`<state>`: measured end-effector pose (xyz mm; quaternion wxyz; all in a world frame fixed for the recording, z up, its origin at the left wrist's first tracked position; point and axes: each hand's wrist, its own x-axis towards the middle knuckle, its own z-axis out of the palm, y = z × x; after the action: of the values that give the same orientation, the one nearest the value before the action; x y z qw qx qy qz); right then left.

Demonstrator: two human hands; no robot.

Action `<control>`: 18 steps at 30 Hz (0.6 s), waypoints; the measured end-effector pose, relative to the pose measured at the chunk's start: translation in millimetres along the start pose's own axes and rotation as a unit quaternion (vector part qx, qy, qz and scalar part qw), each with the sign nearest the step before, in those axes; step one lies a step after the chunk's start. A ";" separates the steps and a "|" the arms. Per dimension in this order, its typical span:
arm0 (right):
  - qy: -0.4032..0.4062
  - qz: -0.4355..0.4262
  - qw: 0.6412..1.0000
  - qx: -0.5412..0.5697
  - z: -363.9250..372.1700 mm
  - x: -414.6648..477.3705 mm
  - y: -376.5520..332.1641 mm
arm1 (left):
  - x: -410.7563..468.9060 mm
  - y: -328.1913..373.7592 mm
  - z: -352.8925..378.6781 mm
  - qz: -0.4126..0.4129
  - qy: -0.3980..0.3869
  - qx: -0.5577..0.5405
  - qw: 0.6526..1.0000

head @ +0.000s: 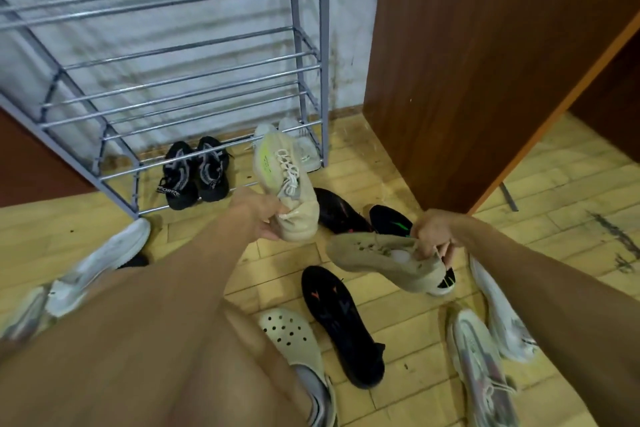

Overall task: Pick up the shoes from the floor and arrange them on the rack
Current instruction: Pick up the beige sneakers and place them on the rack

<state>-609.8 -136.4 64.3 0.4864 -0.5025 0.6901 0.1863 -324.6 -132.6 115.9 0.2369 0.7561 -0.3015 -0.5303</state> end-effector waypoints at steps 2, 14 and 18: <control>0.032 -0.031 0.996 0.071 -22.2 -10.6 -16.4 | 3.8 9.1 -12.7 0.002 0.016 -0.004 1.000; 0.190 -0.167 0.888 0.385 -45.8 51.5 -177.6 | 107.4 59.7 -51.6 0.027 0.076 -0.086 0.993; 0.224 -0.177 0.872 0.398 -66.7 92.7 -222.7 | 161.8 79.6 -57.0 0.047 0.065 -0.133 0.988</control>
<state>-449.3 -328.4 66.8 0.5026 -0.4079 0.6959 -0.3110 -245.6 -301.1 81.8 0.3786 0.7361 -0.2474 -0.5036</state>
